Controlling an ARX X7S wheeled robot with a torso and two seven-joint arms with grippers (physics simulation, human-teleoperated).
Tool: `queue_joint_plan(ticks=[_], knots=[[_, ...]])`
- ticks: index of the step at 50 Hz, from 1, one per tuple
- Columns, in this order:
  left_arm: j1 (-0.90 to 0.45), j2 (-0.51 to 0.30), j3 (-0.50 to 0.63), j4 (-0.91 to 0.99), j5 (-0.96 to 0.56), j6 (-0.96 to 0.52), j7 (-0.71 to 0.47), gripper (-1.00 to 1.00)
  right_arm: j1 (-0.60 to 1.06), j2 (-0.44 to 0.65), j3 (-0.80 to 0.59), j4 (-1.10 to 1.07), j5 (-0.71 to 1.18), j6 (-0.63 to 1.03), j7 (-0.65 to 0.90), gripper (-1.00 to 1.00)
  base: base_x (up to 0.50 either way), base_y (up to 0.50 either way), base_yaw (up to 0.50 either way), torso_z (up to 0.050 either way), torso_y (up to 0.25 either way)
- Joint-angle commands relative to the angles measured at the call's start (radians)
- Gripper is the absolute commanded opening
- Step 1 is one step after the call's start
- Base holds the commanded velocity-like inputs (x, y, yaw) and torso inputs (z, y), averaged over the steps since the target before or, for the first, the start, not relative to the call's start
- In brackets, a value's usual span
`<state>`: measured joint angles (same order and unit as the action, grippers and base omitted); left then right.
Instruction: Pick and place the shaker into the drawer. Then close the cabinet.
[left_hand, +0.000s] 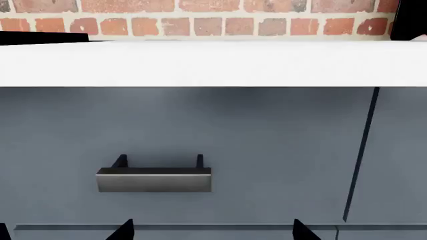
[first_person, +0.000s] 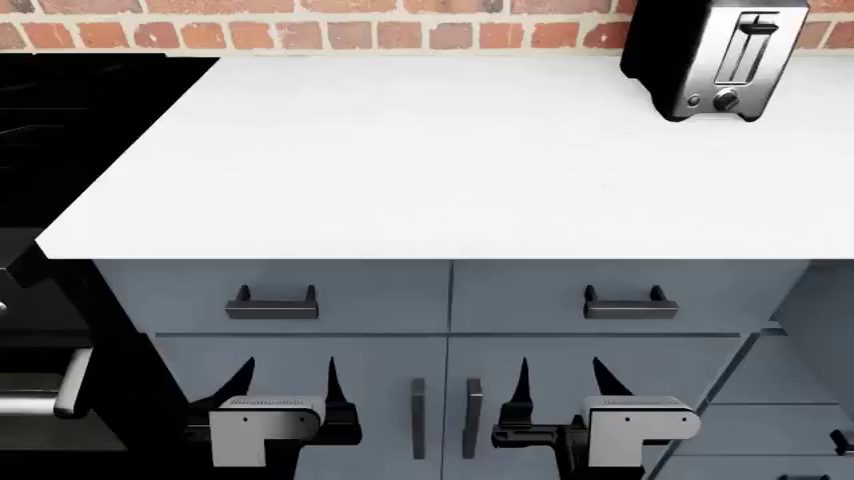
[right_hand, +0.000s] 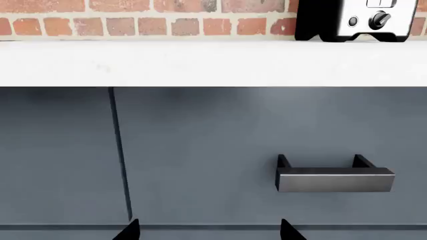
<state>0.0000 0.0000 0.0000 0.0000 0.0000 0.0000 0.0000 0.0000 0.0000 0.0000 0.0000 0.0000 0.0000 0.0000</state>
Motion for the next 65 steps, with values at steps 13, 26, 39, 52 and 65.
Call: queue_joint_plan(ticks=[13, 26, 39, 52, 65], knots=[[-0.008, -0.049, 0.053, -0.032, -0.074, 0.021, -0.033, 1.0, 0.017, 0.049, -0.061, 0.013, 0.071, 0.034, 0.038, 1.0, 0.0, 0.41, 0.0, 0.0, 0.0], [-0.01, -0.067, 0.078, -0.053, -0.095, 0.04, -0.052, 1.0, 0.027, 0.069, -0.086, 0.02, 0.097, 0.059, 0.054, 1.0, 0.0, 0.5, 0.0, 0.0, 0.0], [-0.014, -0.081, 0.099, -0.064, -0.106, 0.049, -0.069, 1.0, 0.028, 0.084, -0.108, 0.019, 0.111, 0.066, 0.069, 1.0, 0.0, 0.5, 0.0, 0.0, 0.0], [-0.152, -0.123, 0.068, 0.306, -0.206, -0.376, -0.146, 1.0, 0.19, 0.133, -0.108, -0.326, 0.153, 0.457, 0.115, 1.0, 0.0, 0.43, 0.0, 0.0, 0.0], [-1.975, -0.019, -0.024, -0.344, -0.393, -1.048, -0.321, 1.0, 2.092, 0.103, -0.294, 0.529, 0.174, 0.993, -0.068, 1.0, 0.0, 0.0, 0.0, 0.0, 0.0]])
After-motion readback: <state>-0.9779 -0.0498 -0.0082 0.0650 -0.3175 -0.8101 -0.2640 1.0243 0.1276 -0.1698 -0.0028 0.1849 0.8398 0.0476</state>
